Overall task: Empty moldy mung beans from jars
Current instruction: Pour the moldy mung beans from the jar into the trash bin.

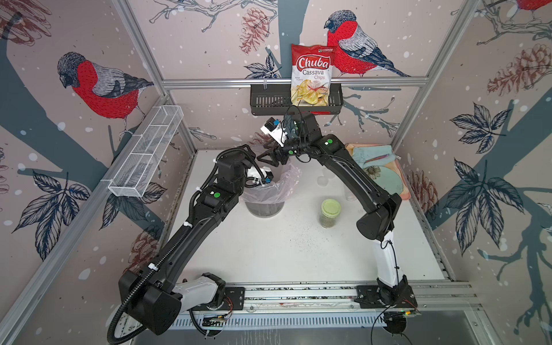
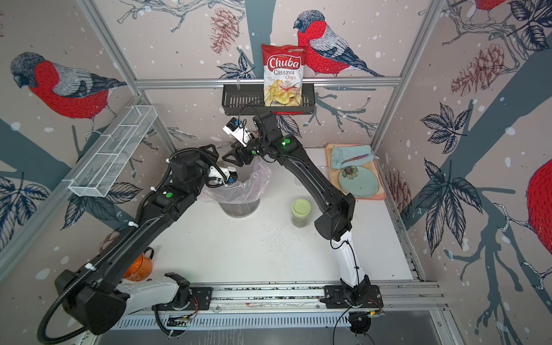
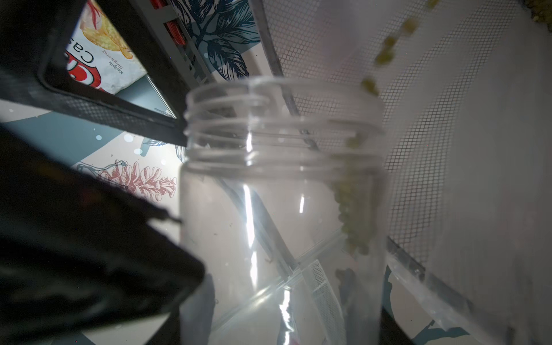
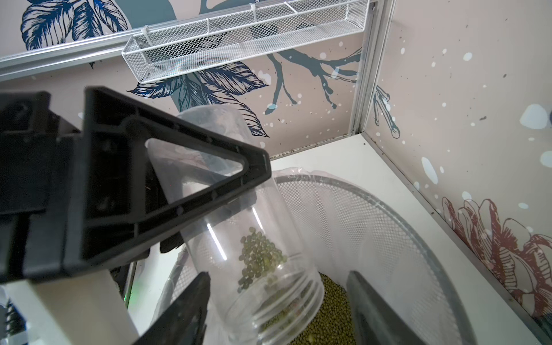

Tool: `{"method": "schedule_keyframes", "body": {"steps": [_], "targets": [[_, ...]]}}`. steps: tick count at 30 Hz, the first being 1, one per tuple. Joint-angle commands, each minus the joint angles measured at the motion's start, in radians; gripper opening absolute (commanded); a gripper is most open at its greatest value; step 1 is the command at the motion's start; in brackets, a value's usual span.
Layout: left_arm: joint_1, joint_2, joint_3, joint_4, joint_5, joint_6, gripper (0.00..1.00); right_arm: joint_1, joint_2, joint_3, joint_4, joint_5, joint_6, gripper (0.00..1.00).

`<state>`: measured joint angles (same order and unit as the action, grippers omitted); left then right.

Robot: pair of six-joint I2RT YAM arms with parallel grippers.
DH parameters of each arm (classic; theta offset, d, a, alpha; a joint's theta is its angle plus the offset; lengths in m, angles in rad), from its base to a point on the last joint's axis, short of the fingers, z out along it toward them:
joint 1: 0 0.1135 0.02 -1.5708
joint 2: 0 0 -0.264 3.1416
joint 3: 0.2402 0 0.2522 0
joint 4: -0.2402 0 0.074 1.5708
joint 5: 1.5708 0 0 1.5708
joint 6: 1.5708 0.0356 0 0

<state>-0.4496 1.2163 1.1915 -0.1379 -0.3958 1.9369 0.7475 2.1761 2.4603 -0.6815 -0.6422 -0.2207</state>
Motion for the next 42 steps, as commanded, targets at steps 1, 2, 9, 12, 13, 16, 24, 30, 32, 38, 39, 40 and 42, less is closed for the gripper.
{"method": "schedule_keyframes", "body": {"steps": [1, 2, 9, 12, 13, 16, 24, 30, 32, 38, 39, 40, 42], "targets": [[-0.013, 0.009, 0.017, 0.052, 0.013, 0.096, 0.03, 0.008, 0.004, -0.001, 0.007, 0.007, -0.034, 0.73], [-0.016, 0.014, 0.017, 0.053, 0.012, 0.096, 0.03, 0.01, 0.003, -0.001, -0.002, 0.006, -0.043, 0.73], [-0.021, 0.01, 0.004, 0.071, 0.02, 0.096, 0.03, 0.015, 0.004, -0.003, -0.085, -0.038, -0.12, 0.72], [-0.021, 0.0, -0.012, 0.08, 0.025, 0.095, 0.03, 0.014, 0.004, -0.003, -0.104, -0.054, -0.145, 0.73], [-0.021, -0.005, -0.016, 0.082, 0.026, 0.094, 0.03, 0.014, 0.005, -0.001, -0.114, -0.065, -0.155, 0.73], [-0.021, -0.015, -0.024, 0.09, 0.033, 0.091, 0.02, 0.016, 0.009, 0.0, -0.15, -0.086, -0.191, 0.73], [-0.033, -0.021, -0.033, 0.098, 0.047, 0.095, 0.02, 0.012, 0.032, 0.006, -0.174, -0.108, -0.215, 0.75], [-0.035, -0.016, -0.039, 0.098, 0.046, 0.094, 0.02, 0.012, 0.046, 0.009, -0.156, -0.105, -0.209, 0.75], [-0.037, -0.014, -0.039, 0.096, 0.045, 0.094, 0.02, 0.014, 0.053, 0.016, -0.157, -0.107, -0.207, 0.75], [-0.041, -0.021, -0.043, 0.106, 0.048, 0.093, 0.02, 0.02, 0.075, 0.028, -0.151, -0.115, -0.203, 0.79], [-0.042, -0.021, -0.044, 0.107, 0.048, 0.093, 0.02, 0.021, 0.078, 0.028, -0.151, -0.115, -0.203, 0.8], [-0.043, -0.023, -0.045, 0.109, 0.049, 0.092, 0.02, 0.024, 0.081, 0.029, -0.156, -0.119, -0.209, 0.8], [-0.045, -0.023, -0.045, 0.113, 0.048, 0.093, 0.02, 0.029, 0.086, 0.029, -0.156, -0.119, -0.209, 0.81]]}}
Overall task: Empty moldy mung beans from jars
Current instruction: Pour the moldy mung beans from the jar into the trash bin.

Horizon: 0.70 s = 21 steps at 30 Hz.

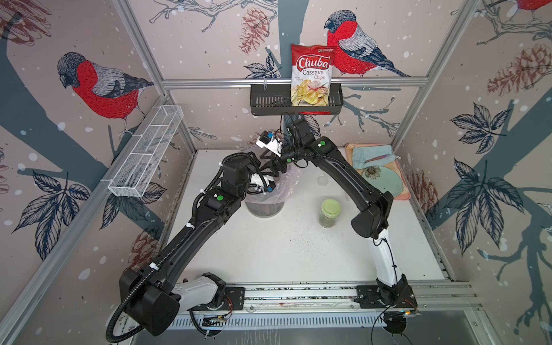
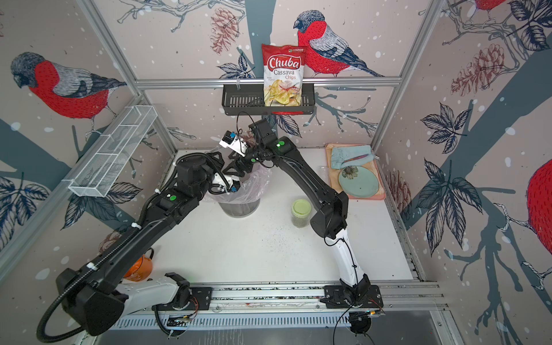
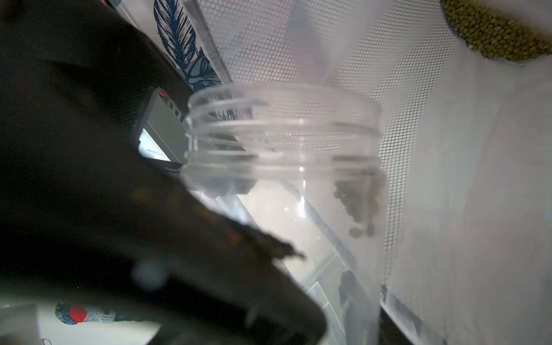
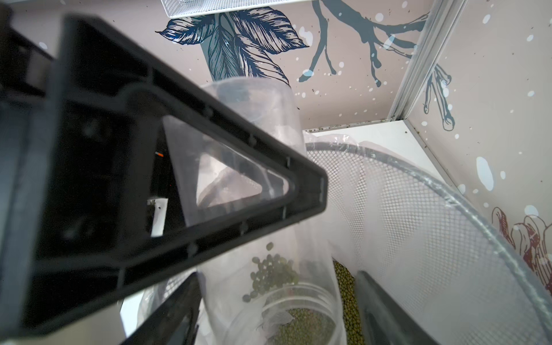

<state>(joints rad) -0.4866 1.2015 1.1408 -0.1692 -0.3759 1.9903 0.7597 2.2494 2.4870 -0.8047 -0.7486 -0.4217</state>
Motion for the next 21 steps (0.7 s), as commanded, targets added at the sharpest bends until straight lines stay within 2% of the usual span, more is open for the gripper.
{"method": "schedule_keyframes", "body": {"steps": [1, 15, 21], "targets": [[-0.009, -0.008, 0.006, 0.148, 0.028, 0.04, 0.02, 0.019, 0.015, 0.001, -0.036, -0.014, -0.011, 0.8], [0.002, 0.013, -0.005, 0.291, 0.052, 0.048, 0.02, -0.006, 0.02, -0.003, -0.089, -0.178, -0.056, 0.83], [0.003, 0.024, 0.0, 0.307, 0.054, 0.056, 0.02, -0.018, 0.031, -0.002, -0.097, -0.209, -0.055, 0.8]]}}
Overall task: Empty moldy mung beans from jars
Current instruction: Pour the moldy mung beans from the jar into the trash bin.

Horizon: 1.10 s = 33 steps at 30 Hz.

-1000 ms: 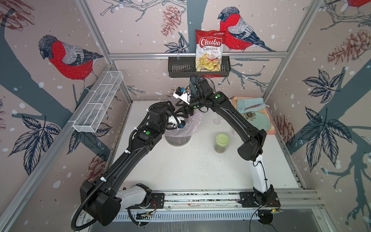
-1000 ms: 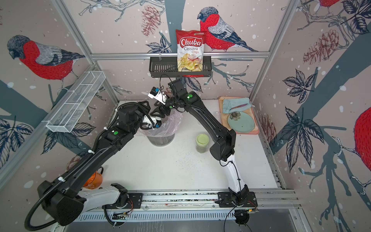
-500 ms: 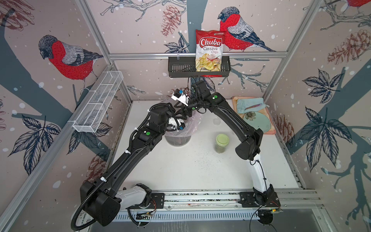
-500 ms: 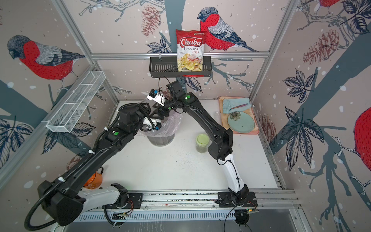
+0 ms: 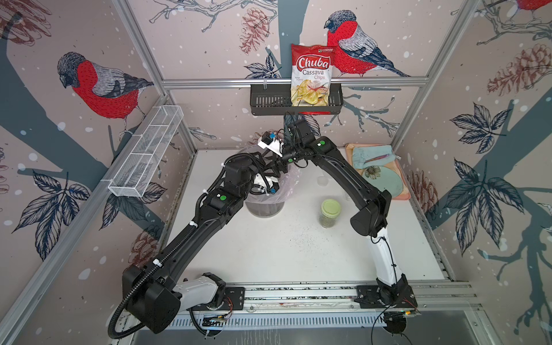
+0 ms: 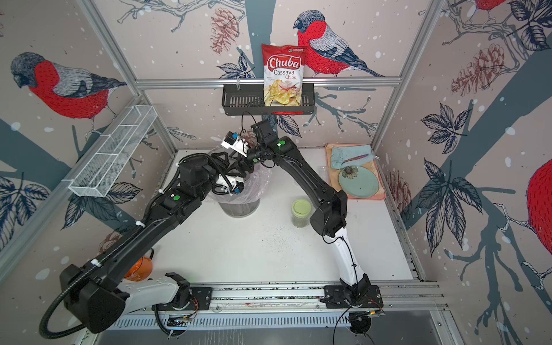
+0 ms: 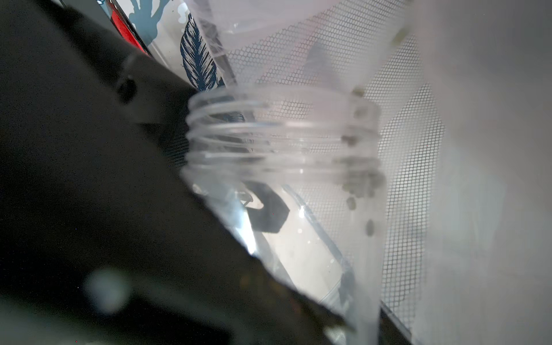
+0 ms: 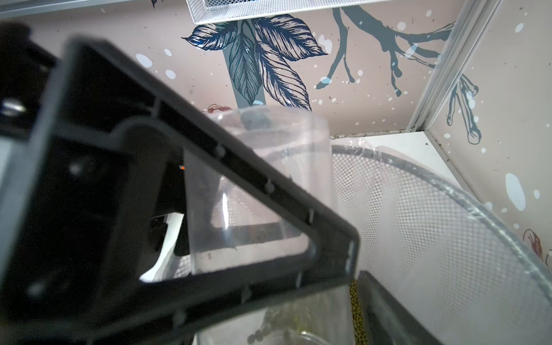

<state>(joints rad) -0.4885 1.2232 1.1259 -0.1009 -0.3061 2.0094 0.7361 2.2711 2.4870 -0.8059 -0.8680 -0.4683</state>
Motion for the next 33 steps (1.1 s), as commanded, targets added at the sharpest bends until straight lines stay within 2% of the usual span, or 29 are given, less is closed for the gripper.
{"method": "schedule_keyframes", "body": {"steps": [1, 10, 19, 27, 31, 32, 33], "targets": [[0.005, 0.003, 0.015, 0.239, -0.017, 0.035, 0.02, 0.004, 0.01, -0.002, -0.091, -0.094, -0.006, 0.79], [0.013, 0.003, 0.02, 0.233, -0.031, 0.024, 0.03, -0.011, 0.015, 0.001, -0.059, -0.103, 0.031, 0.56], [0.013, -0.004, 0.016, 0.201, -0.027, 0.028, 0.06, -0.014, 0.003, -0.002, -0.013, -0.106, 0.067, 0.54], [0.013, -0.004, 0.015, 0.215, -0.02, 0.005, 0.31, 0.0, 0.014, -0.006, 0.01, -0.077, 0.088, 0.54], [0.013, -0.001, 0.021, 0.223, -0.014, -0.012, 0.46, 0.002, 0.017, -0.006, 0.023, -0.069, 0.099, 0.54], [0.013, -0.001, 0.021, 0.226, -0.013, -0.014, 0.55, 0.001, 0.018, -0.007, 0.026, -0.068, 0.1, 0.54], [0.013, 0.002, 0.023, 0.231, -0.013, -0.021, 0.71, 0.0, 0.017, -0.007, 0.027, -0.068, 0.102, 0.54]]}}
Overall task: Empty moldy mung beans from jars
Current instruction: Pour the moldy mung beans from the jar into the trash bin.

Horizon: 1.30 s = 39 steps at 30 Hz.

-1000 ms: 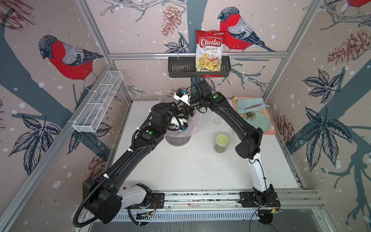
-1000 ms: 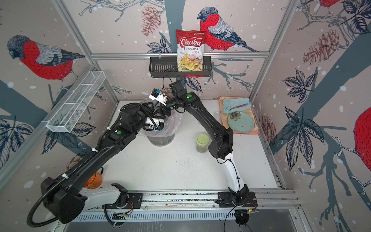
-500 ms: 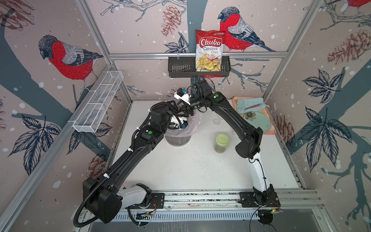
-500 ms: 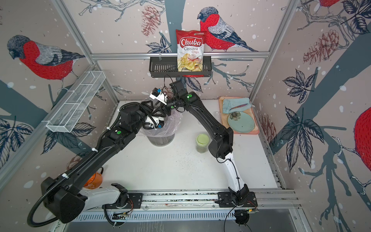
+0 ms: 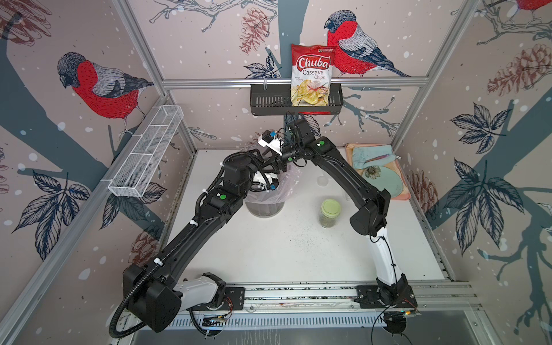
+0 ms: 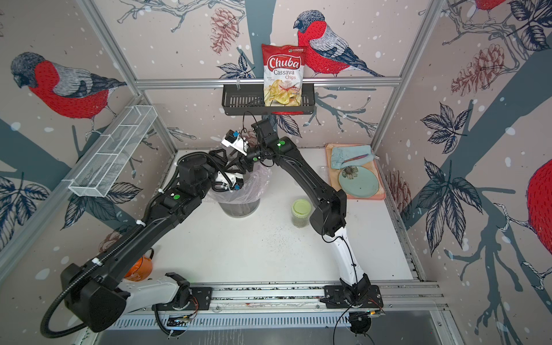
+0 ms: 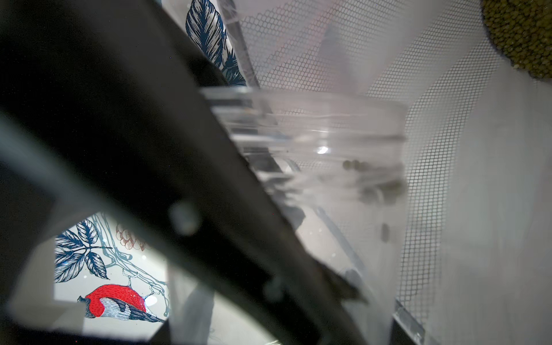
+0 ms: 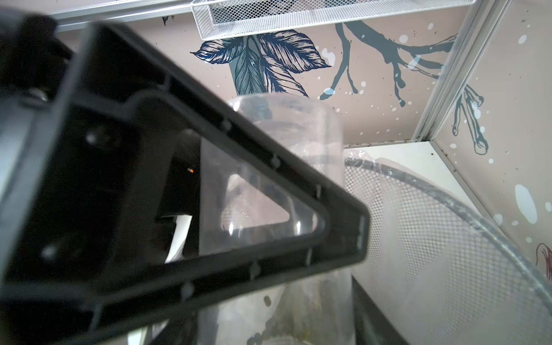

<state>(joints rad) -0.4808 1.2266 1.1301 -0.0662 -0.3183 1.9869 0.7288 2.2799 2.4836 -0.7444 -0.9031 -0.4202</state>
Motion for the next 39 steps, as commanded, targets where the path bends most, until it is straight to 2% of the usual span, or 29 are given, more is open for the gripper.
{"method": "schedule_keyframes", "body": {"steps": [1, 2, 10, 18, 29, 32, 39], "targets": [[0.005, -0.002, 0.024, 0.195, -0.002, -0.002, 0.9, 0.008, 0.008, -0.003, -0.029, -0.029, 0.06, 0.54], [0.005, -0.001, 0.024, 0.197, -0.002, -0.004, 0.97, 0.008, 0.01, -0.002, -0.023, -0.026, 0.065, 0.54], [0.005, -0.008, 0.027, 0.196, -0.014, -0.027, 0.97, 0.0, 0.009, -0.004, 0.012, -0.025, 0.103, 0.54], [0.007, -0.045, 0.005, 0.179, -0.051, -0.066, 0.97, -0.016, -0.015, -0.037, 0.16, -0.02, 0.228, 0.53], [0.006, -0.14, -0.077, 0.202, -0.093, -0.249, 0.97, -0.01, -0.077, -0.171, 0.439, 0.051, 0.388, 0.53], [-0.017, -0.16, -0.062, 0.222, -0.123, -0.364, 0.97, 0.001, -0.117, -0.255, 0.537, 0.076, 0.421, 0.52], [-0.049, -0.175, 0.084, 0.087, -0.19, -0.692, 0.97, 0.015, -0.187, -0.434, 0.774, 0.143, 0.517, 0.52]]}}
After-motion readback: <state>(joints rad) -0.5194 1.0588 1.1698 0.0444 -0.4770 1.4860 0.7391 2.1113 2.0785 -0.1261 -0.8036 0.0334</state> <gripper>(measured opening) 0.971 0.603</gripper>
